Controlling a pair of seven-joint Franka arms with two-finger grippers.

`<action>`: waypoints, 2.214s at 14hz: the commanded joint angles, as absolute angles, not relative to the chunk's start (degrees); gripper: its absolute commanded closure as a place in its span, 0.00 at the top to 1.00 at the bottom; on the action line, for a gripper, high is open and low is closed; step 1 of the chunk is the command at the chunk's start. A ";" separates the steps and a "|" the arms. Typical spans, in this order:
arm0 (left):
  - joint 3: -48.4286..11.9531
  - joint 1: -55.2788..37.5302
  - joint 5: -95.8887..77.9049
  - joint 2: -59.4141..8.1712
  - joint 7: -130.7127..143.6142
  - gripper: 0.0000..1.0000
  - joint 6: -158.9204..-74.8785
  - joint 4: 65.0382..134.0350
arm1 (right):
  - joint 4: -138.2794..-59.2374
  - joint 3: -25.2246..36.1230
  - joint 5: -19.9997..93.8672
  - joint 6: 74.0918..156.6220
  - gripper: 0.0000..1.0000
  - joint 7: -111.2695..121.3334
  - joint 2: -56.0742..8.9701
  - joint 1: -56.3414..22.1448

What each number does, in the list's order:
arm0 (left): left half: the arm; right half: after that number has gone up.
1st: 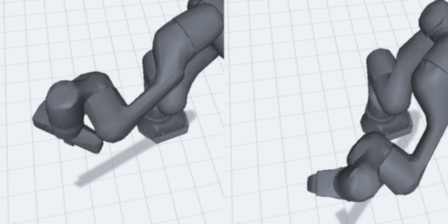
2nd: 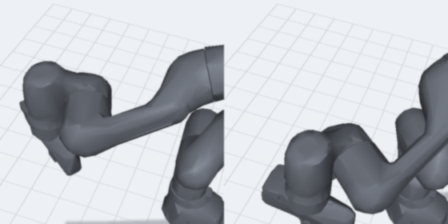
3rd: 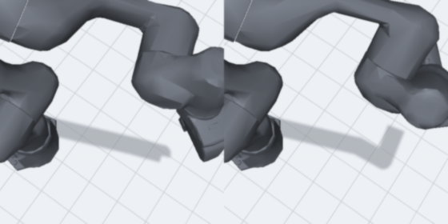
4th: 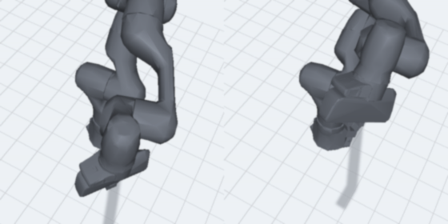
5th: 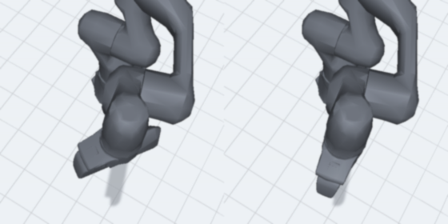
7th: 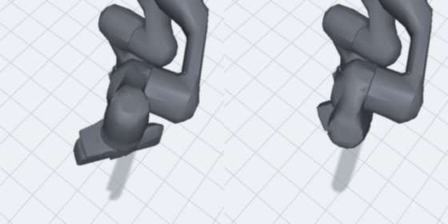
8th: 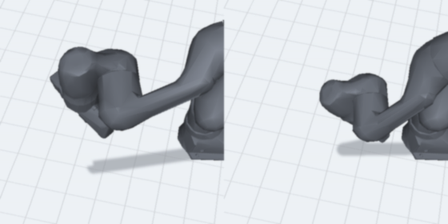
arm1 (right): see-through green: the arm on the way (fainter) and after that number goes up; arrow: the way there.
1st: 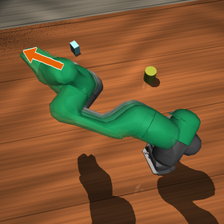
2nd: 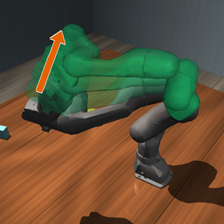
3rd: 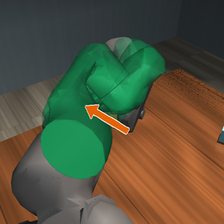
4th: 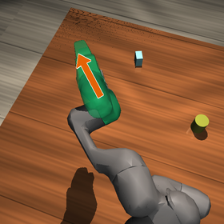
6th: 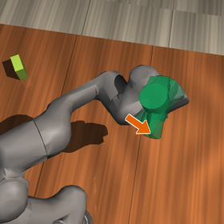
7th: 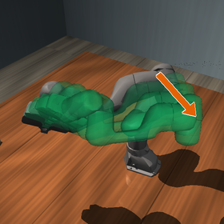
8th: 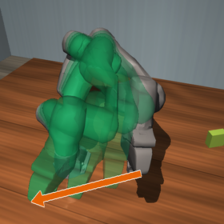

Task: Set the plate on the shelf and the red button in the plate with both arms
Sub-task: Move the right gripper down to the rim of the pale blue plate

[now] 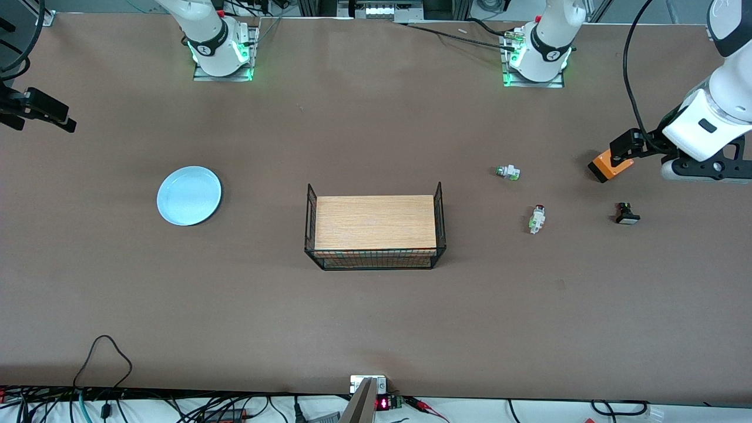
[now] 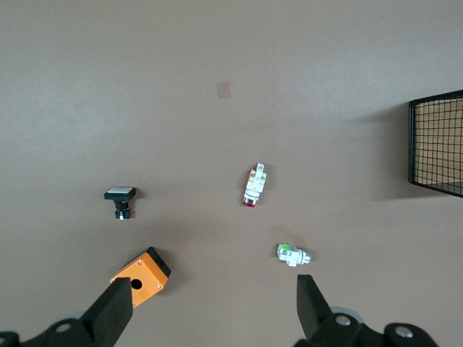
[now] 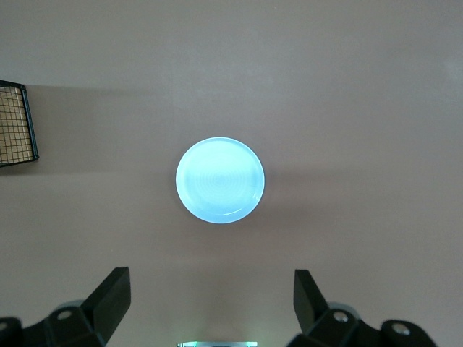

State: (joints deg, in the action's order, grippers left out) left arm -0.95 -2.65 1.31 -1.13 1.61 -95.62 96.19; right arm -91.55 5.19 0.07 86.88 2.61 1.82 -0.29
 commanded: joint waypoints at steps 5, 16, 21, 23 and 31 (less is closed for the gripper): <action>-1.32 -2.11 1.32 -0.97 0.35 1.00 -95.01 95.71 | -89.82 5.71 -0.26 84.81 1.00 3.96 0.09 -1.23; -1.32 -2.11 1.32 -0.97 0.35 1.00 -95.01 95.71 | -92.02 5.71 -2.28 95.51 1.00 2.99 -16.95 -2.02; -1.32 -2.11 1.32 -0.97 0.35 1.00 -95.01 95.71 | -101.82 5.97 -4.48 110.70 1.00 3.08 -20.31 -2.11; -1.32 -2.11 1.32 -0.97 0.35 1.00 -95.01 95.71 | -110.26 6.15 -4.66 120.53 1.00 3.95 -19.60 0.33; -1.32 -2.11 1.32 -0.97 0.44 1.00 -94.92 95.71 | -123.98 6.15 -4.66 137.68 1.00 5.89 -17.49 2.72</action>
State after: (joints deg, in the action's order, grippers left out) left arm -0.95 -2.65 1.31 -1.13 1.61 -95.62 96.19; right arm -117.05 6.50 -3.96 131.27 5.54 -20.31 1.93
